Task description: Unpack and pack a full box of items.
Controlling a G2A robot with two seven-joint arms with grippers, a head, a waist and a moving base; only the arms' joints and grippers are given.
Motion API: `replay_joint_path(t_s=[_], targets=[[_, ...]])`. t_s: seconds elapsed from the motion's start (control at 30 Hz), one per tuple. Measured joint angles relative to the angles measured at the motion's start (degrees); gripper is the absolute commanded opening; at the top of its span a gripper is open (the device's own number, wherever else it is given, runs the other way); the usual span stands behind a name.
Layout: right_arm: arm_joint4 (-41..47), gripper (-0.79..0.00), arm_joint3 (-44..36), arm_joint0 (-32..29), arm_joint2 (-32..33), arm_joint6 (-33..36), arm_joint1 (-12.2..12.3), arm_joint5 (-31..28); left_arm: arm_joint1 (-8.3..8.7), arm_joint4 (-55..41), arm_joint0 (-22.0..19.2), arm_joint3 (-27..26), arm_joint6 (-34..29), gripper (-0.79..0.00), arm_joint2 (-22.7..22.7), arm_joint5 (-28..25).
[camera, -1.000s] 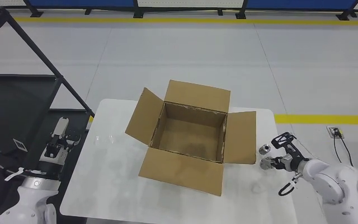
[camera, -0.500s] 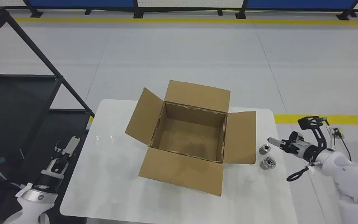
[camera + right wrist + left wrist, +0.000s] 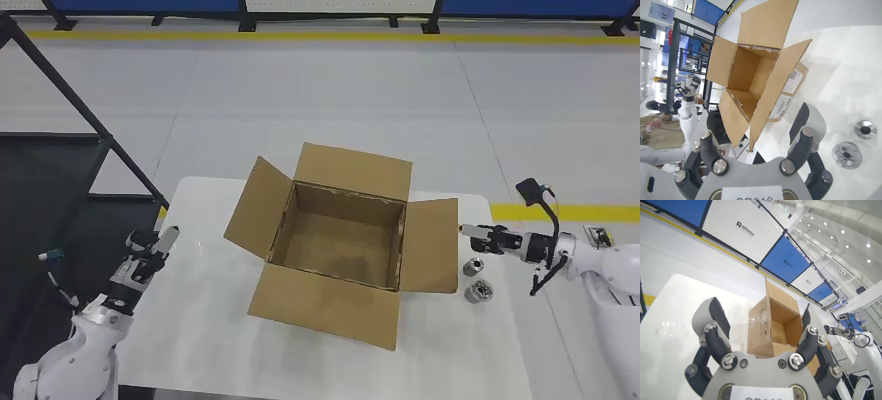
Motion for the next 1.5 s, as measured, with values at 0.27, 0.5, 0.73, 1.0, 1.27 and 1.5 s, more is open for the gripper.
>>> replay_joint_path(t_s=[0.27, 0.5, 0.73, 1.0, 1.27, 1.5], targets=[[-1.1, -0.453, 15.1, 12.3, -10.2, 0.6, -1.4, 0.5, 0.62, 3.5, -2.3, 3.1, 1.5, 0.0, 2.8, -0.8], [-0.7, -0.699, 21.0, 16.9, -14.6, 0.1, -2.3, -1.3, 0.97, 1.0, 0.3, 2.4, 3.3, 0.0, 1.4, -0.1], [-0.5, -0.785, 25.4, 20.4, -18.4, 1.9, -3.0, -3.2, 1.38, -0.9, 1.9, 1.1, 5.1, 0.0, -0.2, 0.2], [1.4, -0.785, 29.1, 23.2, -22.0, 3.2, -4.1, -5.1, 1.82, -2.1, 2.5, 0.2, 6.0, 0.0, -0.8, 0.9], [2.0, -0.785, 29.5, 24.6, -24.8, 2.5, -4.9, -4.3, 2.19, -2.6, 3.7, -0.4, 7.0, 0.0, -0.8, 1.0], [2.2, 0.0, 28.0, 24.7, -26.4, 0.9, -5.3, -2.9, 2.48, -3.0, 4.6, -0.4, 7.8, 0.0, -0.8, 1.0]])
